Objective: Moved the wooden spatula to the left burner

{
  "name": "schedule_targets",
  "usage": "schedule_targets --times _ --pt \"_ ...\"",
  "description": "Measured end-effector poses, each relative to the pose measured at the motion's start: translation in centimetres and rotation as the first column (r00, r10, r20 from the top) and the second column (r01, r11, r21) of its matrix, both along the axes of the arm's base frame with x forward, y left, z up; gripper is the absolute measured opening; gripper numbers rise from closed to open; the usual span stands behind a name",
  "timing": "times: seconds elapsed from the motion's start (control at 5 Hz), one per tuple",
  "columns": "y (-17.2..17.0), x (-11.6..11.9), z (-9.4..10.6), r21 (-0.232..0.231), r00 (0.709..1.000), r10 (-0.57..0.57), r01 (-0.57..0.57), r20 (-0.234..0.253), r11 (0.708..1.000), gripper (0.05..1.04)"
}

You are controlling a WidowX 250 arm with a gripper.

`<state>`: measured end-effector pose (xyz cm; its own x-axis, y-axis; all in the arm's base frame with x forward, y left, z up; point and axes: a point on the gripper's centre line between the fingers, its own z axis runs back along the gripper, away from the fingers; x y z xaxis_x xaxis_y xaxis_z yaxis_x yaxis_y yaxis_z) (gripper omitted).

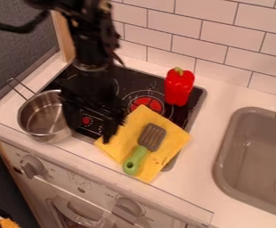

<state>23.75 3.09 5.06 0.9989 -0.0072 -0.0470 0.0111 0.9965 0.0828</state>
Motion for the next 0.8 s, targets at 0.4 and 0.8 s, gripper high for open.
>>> schedule_targets --times 0.4,0.8 --pt "-5.3 0.0 0.3 0.045 0.988 -0.156 0.155 0.023 0.987 1.0" --pt "-5.8 -0.1 -2.0 0.046 0.988 -0.152 0.153 -0.036 0.987 0.984"
